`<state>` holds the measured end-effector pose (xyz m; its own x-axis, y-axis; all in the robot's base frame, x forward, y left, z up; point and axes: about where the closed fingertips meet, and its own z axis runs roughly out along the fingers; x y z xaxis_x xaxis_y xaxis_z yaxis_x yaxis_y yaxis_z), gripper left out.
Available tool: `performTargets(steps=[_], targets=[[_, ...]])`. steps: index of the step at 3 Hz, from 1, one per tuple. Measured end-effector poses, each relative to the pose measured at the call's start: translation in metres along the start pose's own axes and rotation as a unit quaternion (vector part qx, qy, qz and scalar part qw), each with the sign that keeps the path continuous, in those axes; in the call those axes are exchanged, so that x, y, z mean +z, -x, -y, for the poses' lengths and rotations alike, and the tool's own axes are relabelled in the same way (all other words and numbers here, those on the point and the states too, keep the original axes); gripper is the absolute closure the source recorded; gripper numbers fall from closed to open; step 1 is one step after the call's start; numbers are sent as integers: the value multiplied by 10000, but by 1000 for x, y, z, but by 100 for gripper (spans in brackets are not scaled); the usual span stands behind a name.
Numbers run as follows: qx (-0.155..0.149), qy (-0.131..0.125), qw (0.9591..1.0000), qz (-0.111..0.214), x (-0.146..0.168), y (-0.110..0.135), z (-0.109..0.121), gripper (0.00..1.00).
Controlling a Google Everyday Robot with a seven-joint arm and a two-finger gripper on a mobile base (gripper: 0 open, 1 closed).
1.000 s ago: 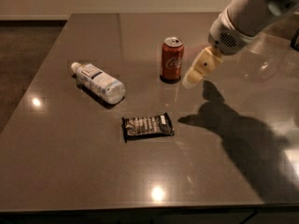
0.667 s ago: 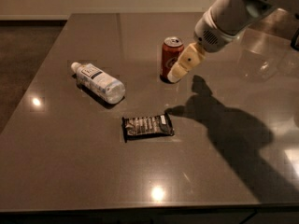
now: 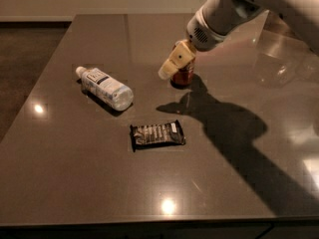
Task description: Move coke can near blue plastic bottle
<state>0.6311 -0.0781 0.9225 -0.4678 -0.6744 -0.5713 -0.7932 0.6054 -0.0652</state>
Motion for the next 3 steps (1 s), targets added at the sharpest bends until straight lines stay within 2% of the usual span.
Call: performTargets(steps=[1, 2, 3], targets=[[4, 15, 10000, 56, 10, 12, 7, 16], [-49, 14, 10000, 79, 16, 19, 11, 40], [-135, 122, 9997, 159, 17, 25, 4, 63]])
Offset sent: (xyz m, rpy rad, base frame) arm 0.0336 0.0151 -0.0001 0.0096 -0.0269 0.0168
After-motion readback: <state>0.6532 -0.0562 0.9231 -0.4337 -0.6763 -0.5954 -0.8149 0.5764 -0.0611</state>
